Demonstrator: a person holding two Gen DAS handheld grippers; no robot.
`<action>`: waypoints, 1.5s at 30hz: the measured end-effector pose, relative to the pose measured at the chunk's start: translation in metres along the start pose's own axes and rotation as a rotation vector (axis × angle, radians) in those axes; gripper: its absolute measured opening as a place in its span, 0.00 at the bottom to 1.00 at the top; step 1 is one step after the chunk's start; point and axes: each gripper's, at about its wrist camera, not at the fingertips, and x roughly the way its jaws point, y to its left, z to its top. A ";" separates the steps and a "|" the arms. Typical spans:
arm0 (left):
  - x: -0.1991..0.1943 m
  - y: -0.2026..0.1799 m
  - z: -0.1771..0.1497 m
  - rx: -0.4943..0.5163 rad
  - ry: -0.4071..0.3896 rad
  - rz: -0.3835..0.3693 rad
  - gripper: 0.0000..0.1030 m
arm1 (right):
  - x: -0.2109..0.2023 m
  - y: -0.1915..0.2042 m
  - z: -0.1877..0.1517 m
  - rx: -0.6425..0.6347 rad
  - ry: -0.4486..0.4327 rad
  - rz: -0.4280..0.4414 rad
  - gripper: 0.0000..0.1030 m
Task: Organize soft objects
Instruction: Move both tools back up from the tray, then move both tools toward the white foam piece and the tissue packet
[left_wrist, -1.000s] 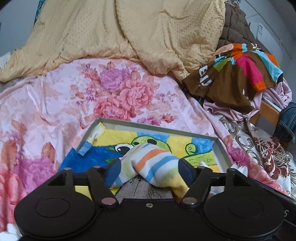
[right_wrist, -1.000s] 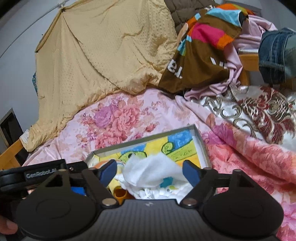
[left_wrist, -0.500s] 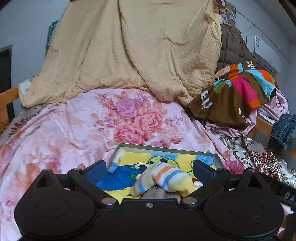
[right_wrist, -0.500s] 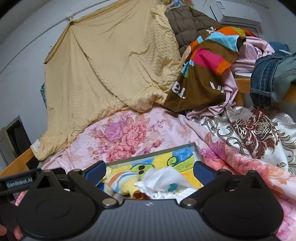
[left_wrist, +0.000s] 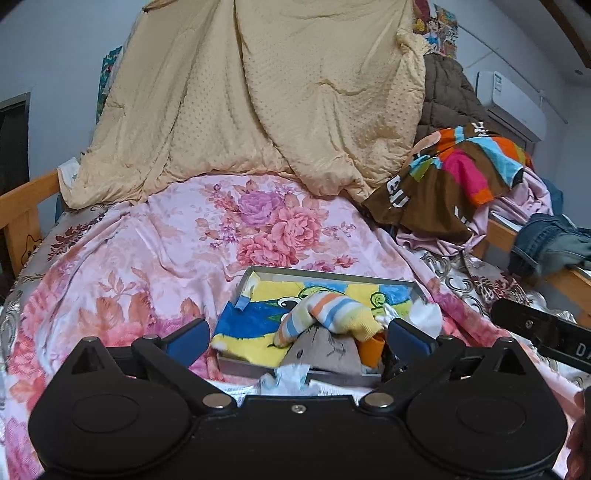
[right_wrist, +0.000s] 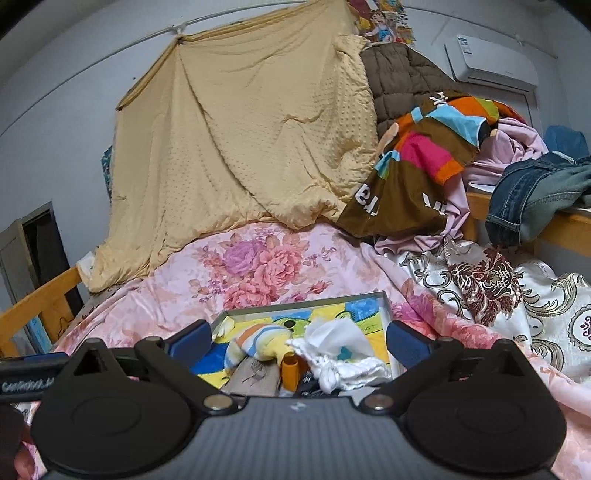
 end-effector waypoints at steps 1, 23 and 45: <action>-0.007 0.002 -0.004 0.008 -0.003 -0.005 0.99 | -0.003 0.002 -0.002 -0.001 0.001 0.001 1.00; -0.093 0.059 -0.056 0.151 0.075 0.053 0.99 | -0.064 0.066 -0.068 -0.146 -0.041 0.100 1.00; -0.046 0.107 -0.092 0.156 0.203 0.004 0.99 | -0.027 0.090 -0.121 -0.267 0.130 0.133 1.00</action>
